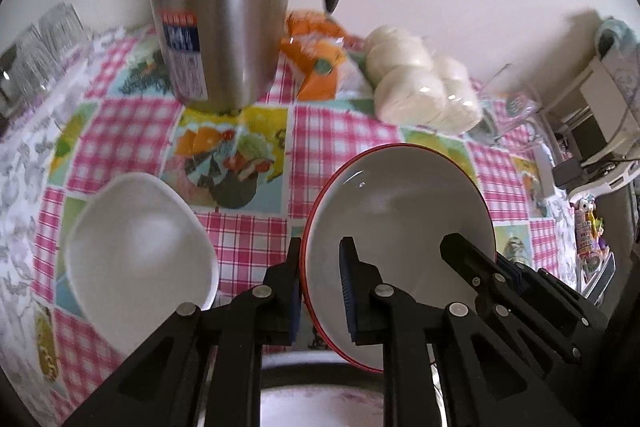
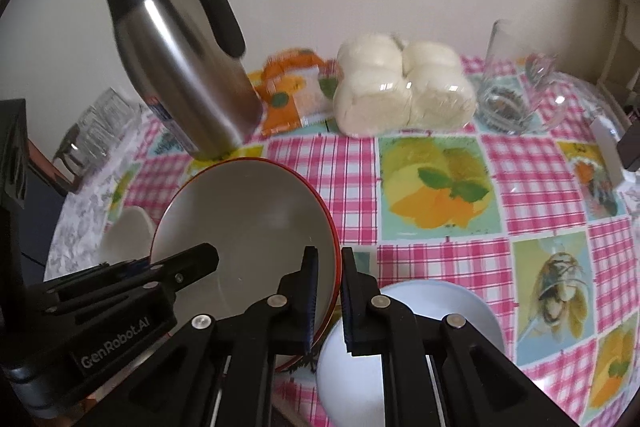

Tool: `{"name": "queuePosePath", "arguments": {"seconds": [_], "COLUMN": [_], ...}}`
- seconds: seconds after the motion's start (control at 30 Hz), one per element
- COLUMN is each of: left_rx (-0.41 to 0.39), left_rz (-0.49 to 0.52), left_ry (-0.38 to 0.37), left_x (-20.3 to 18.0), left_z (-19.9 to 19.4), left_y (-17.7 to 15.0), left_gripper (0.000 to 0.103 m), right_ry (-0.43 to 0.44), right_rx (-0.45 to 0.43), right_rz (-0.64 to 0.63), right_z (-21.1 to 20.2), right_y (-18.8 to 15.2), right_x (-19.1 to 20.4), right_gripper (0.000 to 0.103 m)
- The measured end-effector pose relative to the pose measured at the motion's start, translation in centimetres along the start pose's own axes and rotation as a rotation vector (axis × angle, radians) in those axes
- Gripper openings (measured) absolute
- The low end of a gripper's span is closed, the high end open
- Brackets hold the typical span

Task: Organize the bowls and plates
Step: 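Lift the red-rim bowl with both grippers and carry it over the floral plate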

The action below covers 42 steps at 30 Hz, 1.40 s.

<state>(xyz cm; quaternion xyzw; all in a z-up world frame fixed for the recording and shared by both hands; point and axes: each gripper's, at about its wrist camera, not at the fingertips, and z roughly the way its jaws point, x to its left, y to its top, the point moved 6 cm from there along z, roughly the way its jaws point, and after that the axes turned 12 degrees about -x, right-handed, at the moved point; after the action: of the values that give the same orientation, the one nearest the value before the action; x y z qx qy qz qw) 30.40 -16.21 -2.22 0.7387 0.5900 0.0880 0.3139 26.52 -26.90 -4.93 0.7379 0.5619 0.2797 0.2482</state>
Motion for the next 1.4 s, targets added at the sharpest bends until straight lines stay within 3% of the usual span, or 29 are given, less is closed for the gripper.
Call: {"name": "queuePosePath", "arguments": {"seconds": [0.33, 0.77, 1.23, 1.4], "left_rx": [-0.1, -0.187, -0.16, -0.144], "left_rz": [-0.029, -0.078, -0.068, -0.084], "left_ry": [0.012, 0.021, 0.05, 0.024], "left_x": [0.0, 2.8, 4.3, 4.4], "left_z": [-6.3, -13.1, -12.9, -12.7], "left_y": [-2.2, -8.6, -12.6, -13.1], "left_gripper": [0.018, 0.018, 0.018, 0.018], "right_ry": [0.017, 0.073, 0.086, 0.084], "right_rx": [-0.078, -0.14, -0.097, -0.085], "right_rz": [-0.007, 0.032, 0.064, 0.078], "right_z": [-6.5, -13.6, -13.5, -13.4], "right_y": [-1.0, -6.2, -11.1, -11.7], "right_x": [1.6, 4.7, 5.5, 5.1], "right_gripper": [0.012, 0.012, 0.012, 0.012]}}
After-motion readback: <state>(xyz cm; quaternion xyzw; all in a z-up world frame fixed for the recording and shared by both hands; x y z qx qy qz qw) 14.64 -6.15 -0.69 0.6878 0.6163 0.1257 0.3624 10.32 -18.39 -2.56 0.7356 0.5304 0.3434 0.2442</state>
